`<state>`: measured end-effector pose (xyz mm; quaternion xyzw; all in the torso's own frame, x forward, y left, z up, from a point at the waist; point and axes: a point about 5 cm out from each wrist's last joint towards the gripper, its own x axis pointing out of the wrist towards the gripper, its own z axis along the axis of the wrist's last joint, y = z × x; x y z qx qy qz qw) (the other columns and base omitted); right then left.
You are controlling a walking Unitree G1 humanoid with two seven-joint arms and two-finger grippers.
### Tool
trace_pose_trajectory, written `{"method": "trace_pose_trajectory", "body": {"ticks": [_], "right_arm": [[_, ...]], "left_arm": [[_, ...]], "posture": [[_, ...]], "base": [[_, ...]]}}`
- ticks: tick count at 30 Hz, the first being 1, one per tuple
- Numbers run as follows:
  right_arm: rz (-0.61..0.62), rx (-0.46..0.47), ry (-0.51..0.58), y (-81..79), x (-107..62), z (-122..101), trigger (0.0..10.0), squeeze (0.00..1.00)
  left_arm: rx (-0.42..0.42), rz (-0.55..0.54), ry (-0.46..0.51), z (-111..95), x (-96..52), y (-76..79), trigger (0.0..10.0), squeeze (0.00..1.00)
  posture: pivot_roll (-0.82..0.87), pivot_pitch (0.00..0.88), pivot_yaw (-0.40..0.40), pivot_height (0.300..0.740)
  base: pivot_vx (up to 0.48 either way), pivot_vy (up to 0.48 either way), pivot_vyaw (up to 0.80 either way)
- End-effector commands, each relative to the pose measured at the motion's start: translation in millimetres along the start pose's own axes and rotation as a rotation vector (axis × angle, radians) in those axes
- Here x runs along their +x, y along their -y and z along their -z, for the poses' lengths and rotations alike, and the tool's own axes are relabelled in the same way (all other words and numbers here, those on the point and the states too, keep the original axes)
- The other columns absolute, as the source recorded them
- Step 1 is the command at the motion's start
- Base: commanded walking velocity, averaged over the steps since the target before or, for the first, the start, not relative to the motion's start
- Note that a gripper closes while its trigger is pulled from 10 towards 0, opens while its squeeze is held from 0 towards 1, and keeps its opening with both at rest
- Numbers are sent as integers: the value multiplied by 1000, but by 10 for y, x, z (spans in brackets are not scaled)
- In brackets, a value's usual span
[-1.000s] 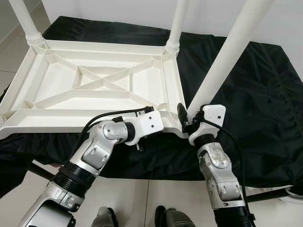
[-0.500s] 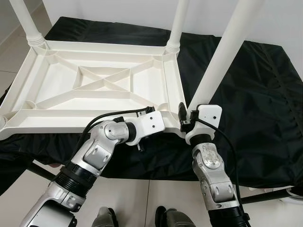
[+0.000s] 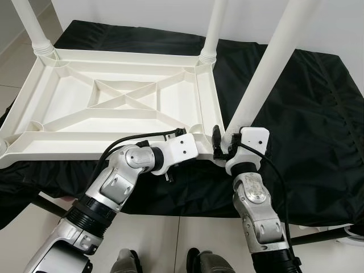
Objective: Building children table
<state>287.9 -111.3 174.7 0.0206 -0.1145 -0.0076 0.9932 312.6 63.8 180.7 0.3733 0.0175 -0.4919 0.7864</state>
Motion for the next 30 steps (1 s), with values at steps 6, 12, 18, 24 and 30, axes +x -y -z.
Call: {"method": "trace_pose_trajectory", "body": {"ticks": [6, 12, 18, 24, 30], "right_arm": [[-120, 21, -1, 158, 58, 39, 10000, 1000], [-279, -13, 40, 358, 140, -9, 10000, 1000], [-488, -53, 50, 544, 228, -42, 10000, 0], [-656, -50, 29, 572, 298, -75, 10000, 0], [-752, -54, 11, 571, 344, -84, 10000, 0]], "left_arm": [[44, -53, 33, -109, -21, -46, 10000, 0], [43, -56, 33, -111, -21, -51, 10000, 0], [44, -57, 33, -110, -25, -52, 10000, 0], [47, -58, 35, -113, -22, -59, 10000, 0], [50, -58, 36, -117, -20, -60, 10000, 0]], "posture": [[-29, 172, -75, 740], [-32, 172, -75, 740], [-32, 167, -74, 740], [-30, 160, -73, 740], [-27, 153, -72, 740]], "base": [[0, 0, 0], [0, 0, 0], [0, 0, 0], [0, 0, 0], [0, 0, 0]]}}
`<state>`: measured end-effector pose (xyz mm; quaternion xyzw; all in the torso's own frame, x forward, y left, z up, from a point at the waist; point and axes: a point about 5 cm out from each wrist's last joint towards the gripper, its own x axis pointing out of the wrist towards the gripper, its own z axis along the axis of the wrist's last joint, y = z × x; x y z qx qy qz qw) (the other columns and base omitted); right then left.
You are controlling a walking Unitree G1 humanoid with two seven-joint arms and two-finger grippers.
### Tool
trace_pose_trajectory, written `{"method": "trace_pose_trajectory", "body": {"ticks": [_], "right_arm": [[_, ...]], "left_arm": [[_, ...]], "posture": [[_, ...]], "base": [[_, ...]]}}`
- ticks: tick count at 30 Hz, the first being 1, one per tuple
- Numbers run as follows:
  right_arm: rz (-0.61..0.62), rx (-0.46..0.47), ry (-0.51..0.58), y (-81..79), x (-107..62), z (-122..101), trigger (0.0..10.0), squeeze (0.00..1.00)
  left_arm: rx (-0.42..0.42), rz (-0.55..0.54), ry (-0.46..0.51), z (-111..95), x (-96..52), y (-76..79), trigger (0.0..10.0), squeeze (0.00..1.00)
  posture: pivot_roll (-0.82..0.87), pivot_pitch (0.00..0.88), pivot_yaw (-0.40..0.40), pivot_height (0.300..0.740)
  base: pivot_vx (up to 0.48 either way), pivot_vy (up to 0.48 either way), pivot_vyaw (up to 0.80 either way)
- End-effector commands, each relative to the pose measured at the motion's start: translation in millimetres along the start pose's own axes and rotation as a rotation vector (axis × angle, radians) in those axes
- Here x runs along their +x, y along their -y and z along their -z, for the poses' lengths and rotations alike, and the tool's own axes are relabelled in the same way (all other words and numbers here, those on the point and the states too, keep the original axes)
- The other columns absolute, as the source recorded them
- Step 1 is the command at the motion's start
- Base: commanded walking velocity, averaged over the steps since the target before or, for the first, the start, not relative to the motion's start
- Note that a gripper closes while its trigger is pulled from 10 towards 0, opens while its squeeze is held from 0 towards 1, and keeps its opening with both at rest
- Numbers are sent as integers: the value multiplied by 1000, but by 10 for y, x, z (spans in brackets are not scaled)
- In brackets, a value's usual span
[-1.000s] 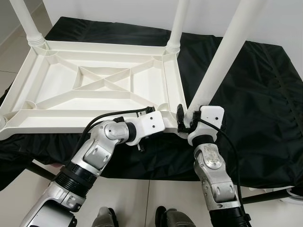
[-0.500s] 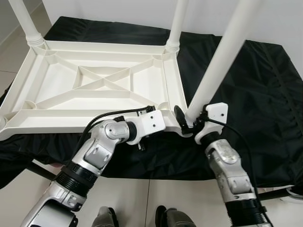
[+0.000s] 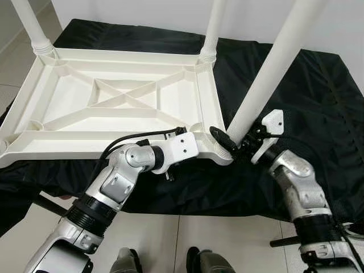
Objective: Building children table
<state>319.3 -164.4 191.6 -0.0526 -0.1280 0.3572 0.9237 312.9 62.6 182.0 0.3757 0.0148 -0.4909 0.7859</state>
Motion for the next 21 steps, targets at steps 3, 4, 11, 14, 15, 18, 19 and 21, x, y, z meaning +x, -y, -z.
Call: {"method": "trace_pose_trajectory", "body": {"ticks": [3, 4, 11, 14, 15, 18, 19, 21], "right_arm": [[-56, -14, -34, 128, -24, 28, 8275, 0], [-72, -14, -34, 145, -23, 28, 6627, 0], [-122, 1, -42, 158, -38, 33, 0, 0], [-150, 13, -42, 155, -49, 32, 0, 0], [-150, 13, -42, 155, -49, 32, 0, 0], [-168, 27, -40, 151, -66, 40, 0, 0], [-169, 29, -39, 151, -70, 43, 0, 0], [-164, 38, -34, 145, -79, 49, 0, 0]], "left_arm": [[49, -52, 33, -102, -25, -54, 10000, 0], [50, -52, 33, -103, -26, -54, 10000, 0], [51, -51, 31, -100, -28, -48, 10000, 0], [51, -51, 31, -100, -27, -44, 10000, 0], [51, -51, 31, -100, -27, -44, 10000, 0], [50, -51, 33, -103, -17, -42, 10000, 0], [49, -51, 33, -103, -15, -43, 10000, 0], [50, -52, 33, -103, -13, -44, 10000, 0]], "posture": [[-21, 145, -73, 740], [-20, 144, -74, 740], [-17, 142, -76, 740], [-19, 139, -78, 740], [-19, 139, -78, 740], [-21, 135, -80, 740], [-22, 134, -80, 740], [-23, 133, -81, 740]], "base": [[0, 0, 0], [0, 0, 0], [0, 0, 0], [0, 0, 0], [0, 0, 0], [0, 0, 0], [0, 0, 0], [0, 0, 0]]}}
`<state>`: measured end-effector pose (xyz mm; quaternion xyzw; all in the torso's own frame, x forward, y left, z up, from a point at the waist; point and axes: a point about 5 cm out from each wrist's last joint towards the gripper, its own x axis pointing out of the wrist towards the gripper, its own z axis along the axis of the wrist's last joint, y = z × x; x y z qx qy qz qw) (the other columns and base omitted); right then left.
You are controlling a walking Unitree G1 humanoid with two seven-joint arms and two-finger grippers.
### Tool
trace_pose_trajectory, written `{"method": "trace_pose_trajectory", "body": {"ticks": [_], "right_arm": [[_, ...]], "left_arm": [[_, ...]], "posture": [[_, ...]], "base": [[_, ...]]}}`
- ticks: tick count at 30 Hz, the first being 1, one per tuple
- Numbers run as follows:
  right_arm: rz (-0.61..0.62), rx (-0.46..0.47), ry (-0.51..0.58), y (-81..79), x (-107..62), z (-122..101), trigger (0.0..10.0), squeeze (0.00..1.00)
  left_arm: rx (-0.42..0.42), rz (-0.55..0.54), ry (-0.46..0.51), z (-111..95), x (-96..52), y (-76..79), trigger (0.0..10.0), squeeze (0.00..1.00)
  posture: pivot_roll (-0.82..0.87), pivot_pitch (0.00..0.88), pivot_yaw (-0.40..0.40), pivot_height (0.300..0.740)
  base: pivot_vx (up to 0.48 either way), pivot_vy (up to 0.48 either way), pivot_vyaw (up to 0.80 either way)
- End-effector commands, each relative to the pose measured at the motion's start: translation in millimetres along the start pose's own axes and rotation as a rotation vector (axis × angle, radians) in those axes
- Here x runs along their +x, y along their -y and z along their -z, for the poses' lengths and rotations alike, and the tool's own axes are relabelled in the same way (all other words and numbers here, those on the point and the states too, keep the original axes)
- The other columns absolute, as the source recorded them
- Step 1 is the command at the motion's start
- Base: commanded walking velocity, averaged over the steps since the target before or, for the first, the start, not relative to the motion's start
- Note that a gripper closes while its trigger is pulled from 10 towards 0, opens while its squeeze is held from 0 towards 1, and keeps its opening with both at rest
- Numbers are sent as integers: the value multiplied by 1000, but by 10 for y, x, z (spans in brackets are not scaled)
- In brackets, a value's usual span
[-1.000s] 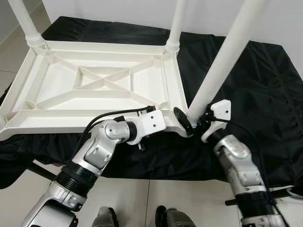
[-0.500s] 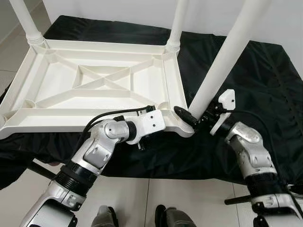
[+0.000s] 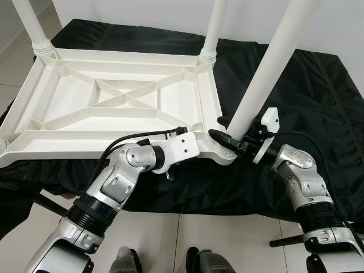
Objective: Building children table
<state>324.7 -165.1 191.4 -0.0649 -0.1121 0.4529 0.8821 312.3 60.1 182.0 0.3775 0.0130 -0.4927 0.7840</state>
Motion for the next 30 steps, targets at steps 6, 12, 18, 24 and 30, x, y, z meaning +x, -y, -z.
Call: {"method": "trace_pose_trajectory", "body": {"ticks": [6, 12, 18, 24, 30], "right_arm": [[88, 58, -2, 25, -143, 79, 0, 0], [170, 77, -10, -41, -160, 141, 10000, 0], [285, 68, -27, -86, -130, 137, 10000, 0], [383, 63, -60, -163, -78, 148, 10000, 0], [448, 79, -17, -292, 12, 103, 10000, 0]], "left_arm": [[45, -56, 31, -85, -28, -52, 10000, 0], [40, -60, 31, -84, -27, -51, 10000, 0], [41, -59, 32, -81, -27, -56, 10000, 0], [40, -60, 33, -84, -27, -57, 10000, 0], [37, -60, 29, -77, -37, -58, 10000, 0]], "posture": [[-22, 132, -86, 740], [-23, 134, -88, 740], [-29, 136, -85, 740], [-32, 145, -83, 740], [-29, 153, -81, 740]], "base": [[0, 0, 0], [0, 0, 0], [0, 0, 0], [0, 0, 0], [0, 0, 0]]}}
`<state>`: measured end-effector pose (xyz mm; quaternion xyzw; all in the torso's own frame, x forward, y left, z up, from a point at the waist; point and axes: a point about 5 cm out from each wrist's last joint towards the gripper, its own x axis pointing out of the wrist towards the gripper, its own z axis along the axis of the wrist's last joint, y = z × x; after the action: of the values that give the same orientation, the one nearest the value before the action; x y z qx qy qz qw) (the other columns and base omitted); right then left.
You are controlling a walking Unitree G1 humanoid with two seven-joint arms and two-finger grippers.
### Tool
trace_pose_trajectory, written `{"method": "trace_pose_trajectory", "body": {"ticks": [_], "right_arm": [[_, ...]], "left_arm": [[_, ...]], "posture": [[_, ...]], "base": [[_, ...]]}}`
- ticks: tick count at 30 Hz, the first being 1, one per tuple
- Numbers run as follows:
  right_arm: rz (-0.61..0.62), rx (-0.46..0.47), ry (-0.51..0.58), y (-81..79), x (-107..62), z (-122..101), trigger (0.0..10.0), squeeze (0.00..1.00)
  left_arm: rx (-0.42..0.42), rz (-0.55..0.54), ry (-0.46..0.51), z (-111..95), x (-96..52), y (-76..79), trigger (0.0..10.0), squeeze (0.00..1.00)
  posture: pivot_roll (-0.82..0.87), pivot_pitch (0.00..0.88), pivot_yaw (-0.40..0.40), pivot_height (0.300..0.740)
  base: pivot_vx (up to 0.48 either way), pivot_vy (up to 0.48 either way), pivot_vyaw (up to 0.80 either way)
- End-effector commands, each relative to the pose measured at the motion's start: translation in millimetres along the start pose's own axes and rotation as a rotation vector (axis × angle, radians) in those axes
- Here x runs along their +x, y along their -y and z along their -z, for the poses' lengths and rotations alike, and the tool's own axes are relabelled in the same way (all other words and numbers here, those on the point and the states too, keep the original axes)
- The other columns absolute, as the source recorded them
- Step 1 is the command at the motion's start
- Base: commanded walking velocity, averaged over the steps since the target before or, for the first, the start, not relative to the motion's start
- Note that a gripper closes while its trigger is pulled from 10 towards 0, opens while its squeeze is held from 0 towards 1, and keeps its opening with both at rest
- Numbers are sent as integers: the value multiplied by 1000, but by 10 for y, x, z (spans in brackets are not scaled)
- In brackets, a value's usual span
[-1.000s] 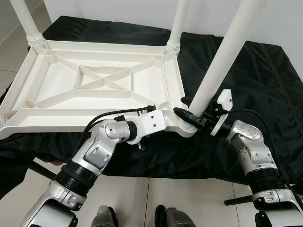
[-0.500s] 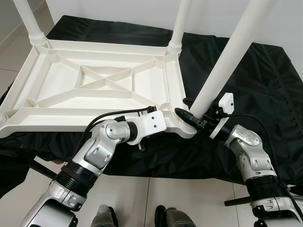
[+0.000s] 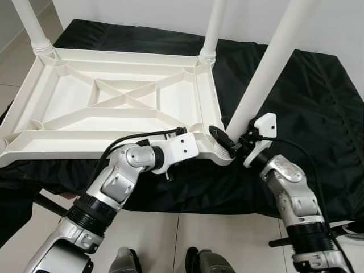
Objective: Building children table
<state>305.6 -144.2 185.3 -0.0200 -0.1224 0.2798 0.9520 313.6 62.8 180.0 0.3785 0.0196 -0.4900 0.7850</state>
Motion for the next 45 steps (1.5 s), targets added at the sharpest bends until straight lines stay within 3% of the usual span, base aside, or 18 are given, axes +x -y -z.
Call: {"method": "trace_pose_trajectory", "body": {"ticks": [1, 10, 11, 23, 27, 40, 41, 42, 43, 45], "right_arm": [[67, 30, -42, 14, -42, 95, 10000, 0], [246, 82, -22, -123, 12, 88, 10000, 0], [342, 91, -39, -146, 12, 114, 10000, 0], [511, 22, -48, -271, 31, 100, 10000, 0], [604, 13, -77, -381, 53, 120, 10000, 0], [634, 21, -71, -380, 48, 108, 10000, 0], [631, 26, -66, -380, 47, 103, 10000, 804], [631, 26, -66, -380, 47, 103, 10000, 804], [626, 34, -62, -383, 47, 97, 10000, 1000], [613, 52, -50, -386, 44, 85, 10000, 1000]], "left_arm": [[42, -60, 43, -112, -33, -53, 10000, 0], [40, -60, 41, -111, -45, -56, 10000, 0], [39, -58, 40, -107, -44, -51, 10000, 0], [37, -56, 42, -114, -36, -47, 10000, 0], [34, -60, 42, -112, -37, -46, 10000, 0], [35, -58, 41, -108, -41, -44, 10000, 0], [37, -58, 40, -108, -41, -44, 10000, 0], [37, -58, 40, -108, -41, -44, 10000, 0], [37, -58, 41, -109, -41, -45, 10000, 0], [38, -58, 41, -110, -40, -43, 10000, 0]], "posture": [[-29, 153, -81, 740], [-28, 162, -77, 740], [-30, 163, -76, 740], [-30, 166, -77, 740], [-25, 168, -81, 740], [-25, 161, -83, 740], [-25, 159, -83, 740], [-25, 159, -83, 740], [-24, 158, -83, 740], [-23, 155, -84, 740]], "base": [[0, 0, 0], [0, 0, 0], [0, 0, 0], [0, 0, 0], [0, 0, 0], [0, 0, 0], [0, 0, 0], [0, 0, 0], [0, 0, 0], [0, 0, 0]]}}
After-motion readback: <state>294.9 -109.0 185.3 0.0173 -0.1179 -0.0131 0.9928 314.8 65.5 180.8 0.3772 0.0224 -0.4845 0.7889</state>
